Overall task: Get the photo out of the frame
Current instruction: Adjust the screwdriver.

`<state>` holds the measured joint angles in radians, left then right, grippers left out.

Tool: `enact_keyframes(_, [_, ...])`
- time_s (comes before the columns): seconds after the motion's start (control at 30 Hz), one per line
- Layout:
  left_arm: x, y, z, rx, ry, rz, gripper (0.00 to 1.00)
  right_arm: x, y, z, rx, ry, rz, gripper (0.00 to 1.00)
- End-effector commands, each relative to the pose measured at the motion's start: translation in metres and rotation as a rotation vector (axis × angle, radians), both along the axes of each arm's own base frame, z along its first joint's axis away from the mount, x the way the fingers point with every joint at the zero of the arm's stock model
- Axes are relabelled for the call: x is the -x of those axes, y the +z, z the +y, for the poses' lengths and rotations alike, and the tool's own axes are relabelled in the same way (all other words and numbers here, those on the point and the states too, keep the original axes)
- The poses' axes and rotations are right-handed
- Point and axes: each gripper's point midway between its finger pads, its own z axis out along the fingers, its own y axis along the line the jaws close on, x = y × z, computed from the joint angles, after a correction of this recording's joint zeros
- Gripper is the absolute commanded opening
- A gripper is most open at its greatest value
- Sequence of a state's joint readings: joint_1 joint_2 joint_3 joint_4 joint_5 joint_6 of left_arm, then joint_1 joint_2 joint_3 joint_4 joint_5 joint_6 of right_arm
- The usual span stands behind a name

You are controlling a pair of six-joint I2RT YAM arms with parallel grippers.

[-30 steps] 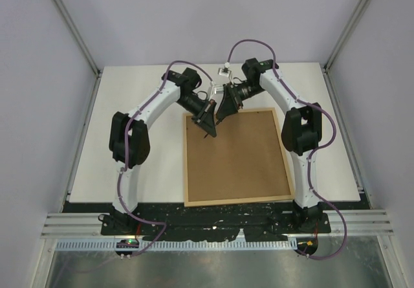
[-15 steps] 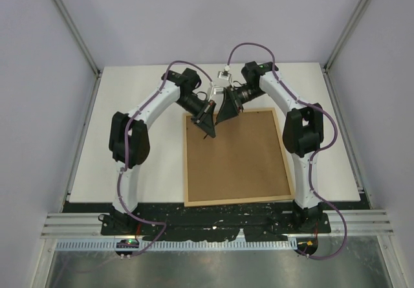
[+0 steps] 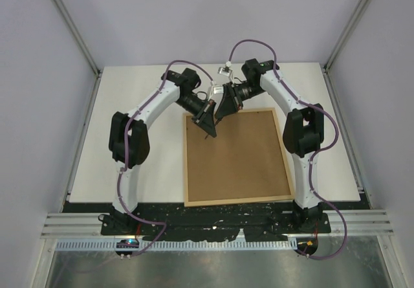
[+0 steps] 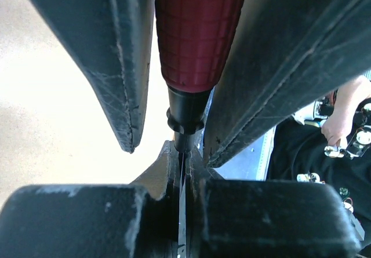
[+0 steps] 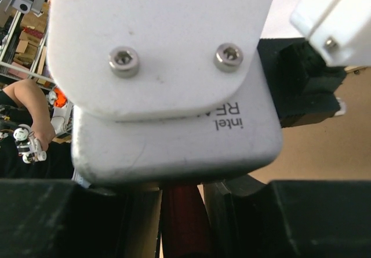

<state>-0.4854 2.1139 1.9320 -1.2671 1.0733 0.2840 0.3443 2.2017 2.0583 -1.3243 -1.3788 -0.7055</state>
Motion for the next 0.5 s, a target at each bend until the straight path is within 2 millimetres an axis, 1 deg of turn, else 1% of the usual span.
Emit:
enact_keyframes(0.0, [-0.005, 0.002, 0.004, -0.006, 0.009, -0.038, 0.0, 0.045, 0.039, -0.005, 0.022, 0.028, 0.107, 0.39])
enact_keyframes(0.03, [-0.004, 0.003, 0.004, -0.006, 0.006, -0.041, 0.0, 0.046, 0.039, -0.005, 0.023, 0.029, 0.106, 0.41])
enact_keyframes(0.07, [-0.004, 0.001, 0.005, -0.011, 0.008, -0.035, 0.0, 0.046, 0.04, -0.006, 0.023, 0.028, 0.106, 0.45])
enact_keyframes(0.2, [-0.005, 0.001, 0.006, -0.019, 0.008, -0.049, 0.0, 0.051, 0.038, -0.006, 0.038, 0.033, 0.107, 0.49])
enact_keyframes(0.37, [-0.007, -0.001, 0.007, -0.034, 0.012, -0.059, 0.0, 0.057, 0.033, -0.004, 0.059, 0.048, 0.114, 0.47])
enact_keyframes(0.43, [-0.007, -0.002, 0.007, -0.038, 0.013, -0.058, 0.0, 0.059, 0.03, -0.002, 0.073, 0.054, 0.112, 0.42])
enact_keyframes(0.47, [-0.007, -0.001, 0.007, -0.039, 0.013, -0.06, 0.0, 0.06, 0.029, -0.002, 0.08, 0.057, 0.116, 0.41])
